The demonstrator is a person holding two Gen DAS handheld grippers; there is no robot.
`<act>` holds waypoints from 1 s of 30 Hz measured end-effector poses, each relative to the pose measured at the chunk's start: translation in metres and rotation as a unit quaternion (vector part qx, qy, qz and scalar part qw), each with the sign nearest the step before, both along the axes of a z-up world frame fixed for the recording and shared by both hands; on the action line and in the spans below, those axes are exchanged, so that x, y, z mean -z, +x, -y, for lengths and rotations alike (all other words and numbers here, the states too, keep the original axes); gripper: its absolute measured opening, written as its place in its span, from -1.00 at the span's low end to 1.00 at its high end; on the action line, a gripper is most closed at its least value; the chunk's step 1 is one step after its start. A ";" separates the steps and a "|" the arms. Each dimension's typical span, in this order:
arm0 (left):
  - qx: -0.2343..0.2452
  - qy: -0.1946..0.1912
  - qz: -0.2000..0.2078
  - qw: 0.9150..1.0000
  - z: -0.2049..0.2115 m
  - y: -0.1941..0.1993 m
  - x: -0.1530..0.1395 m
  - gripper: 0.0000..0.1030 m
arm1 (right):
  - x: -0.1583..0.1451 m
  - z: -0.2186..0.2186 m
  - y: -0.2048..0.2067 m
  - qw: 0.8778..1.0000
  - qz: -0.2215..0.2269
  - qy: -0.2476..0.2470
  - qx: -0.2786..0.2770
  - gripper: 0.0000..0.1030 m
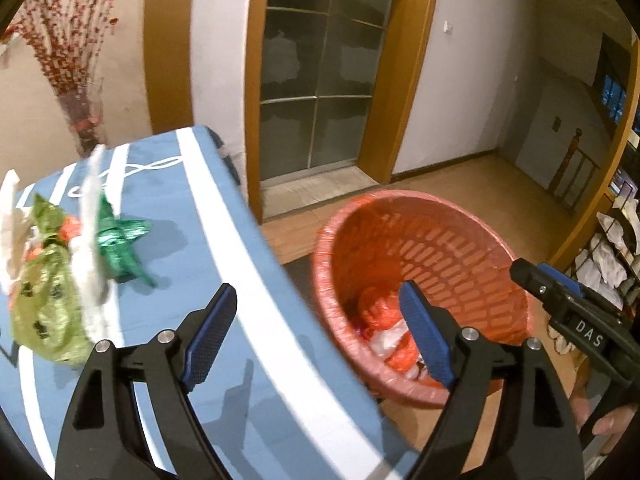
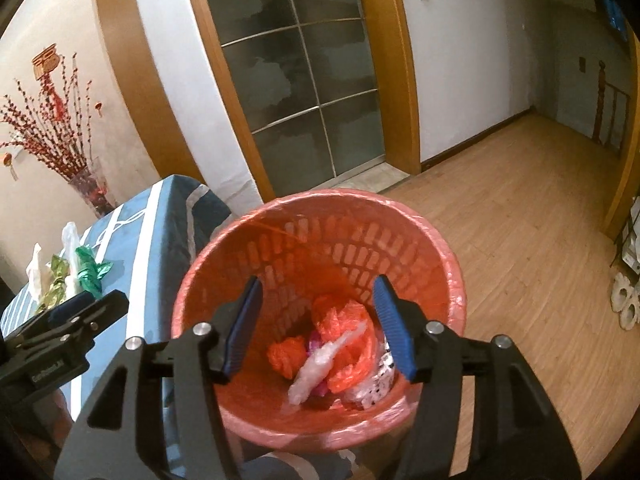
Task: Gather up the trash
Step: 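Open both tools over the basket to drop the bags, then return to table, then grasp the white tissue bag with the left tool while the right tool grasps a clear bag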
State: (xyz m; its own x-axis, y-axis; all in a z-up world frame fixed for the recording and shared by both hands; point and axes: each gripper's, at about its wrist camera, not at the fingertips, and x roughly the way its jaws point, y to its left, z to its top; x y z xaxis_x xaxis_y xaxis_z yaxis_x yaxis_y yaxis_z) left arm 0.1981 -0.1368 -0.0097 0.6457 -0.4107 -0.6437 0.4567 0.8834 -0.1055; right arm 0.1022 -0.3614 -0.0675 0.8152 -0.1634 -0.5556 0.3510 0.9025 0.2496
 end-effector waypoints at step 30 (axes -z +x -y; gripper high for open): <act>-0.225 -0.008 0.038 0.974 -0.252 0.019 -0.008 0.59 | -0.015 -0.240 0.098 0.973 -0.026 -0.032 -0.228 -0.28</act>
